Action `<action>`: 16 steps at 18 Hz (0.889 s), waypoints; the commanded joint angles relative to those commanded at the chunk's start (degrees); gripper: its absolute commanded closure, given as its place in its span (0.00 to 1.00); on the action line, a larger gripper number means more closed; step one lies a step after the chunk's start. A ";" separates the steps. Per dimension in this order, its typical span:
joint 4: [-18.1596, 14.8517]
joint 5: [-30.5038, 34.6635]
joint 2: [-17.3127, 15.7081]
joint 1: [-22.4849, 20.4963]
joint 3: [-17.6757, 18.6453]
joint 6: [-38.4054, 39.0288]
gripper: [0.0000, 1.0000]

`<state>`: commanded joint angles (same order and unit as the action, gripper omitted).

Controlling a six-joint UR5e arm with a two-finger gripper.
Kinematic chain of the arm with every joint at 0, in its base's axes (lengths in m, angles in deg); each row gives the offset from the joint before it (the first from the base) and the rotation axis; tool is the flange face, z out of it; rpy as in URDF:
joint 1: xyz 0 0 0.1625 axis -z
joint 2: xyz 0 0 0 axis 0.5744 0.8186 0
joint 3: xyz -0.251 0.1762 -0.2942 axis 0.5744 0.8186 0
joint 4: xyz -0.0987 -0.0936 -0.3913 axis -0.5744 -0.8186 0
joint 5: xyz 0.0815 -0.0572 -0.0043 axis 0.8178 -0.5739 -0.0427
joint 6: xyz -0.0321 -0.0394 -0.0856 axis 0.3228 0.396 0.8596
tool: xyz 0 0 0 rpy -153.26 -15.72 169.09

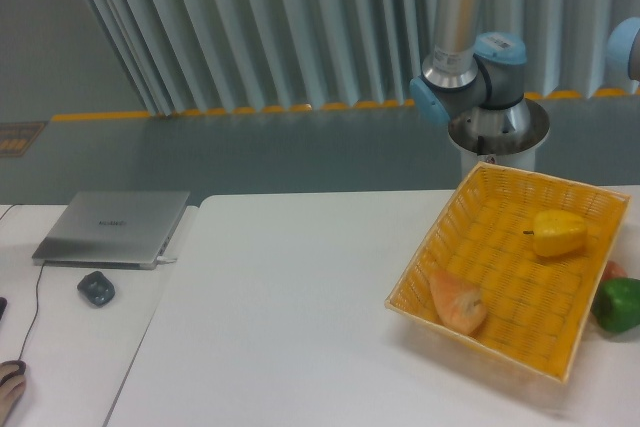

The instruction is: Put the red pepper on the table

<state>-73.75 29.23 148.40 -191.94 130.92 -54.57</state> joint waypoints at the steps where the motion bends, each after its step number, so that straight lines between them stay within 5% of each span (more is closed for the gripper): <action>1: -0.79 0.09 0.00 0.00 0.00 0.18 0.00; 4: -3.34 0.79 -0.26 -0.09 0.17 0.35 0.00; 16: -4.40 1.23 -0.44 -0.79 0.35 0.35 0.00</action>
<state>-78.15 30.46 147.96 -192.73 131.27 -54.22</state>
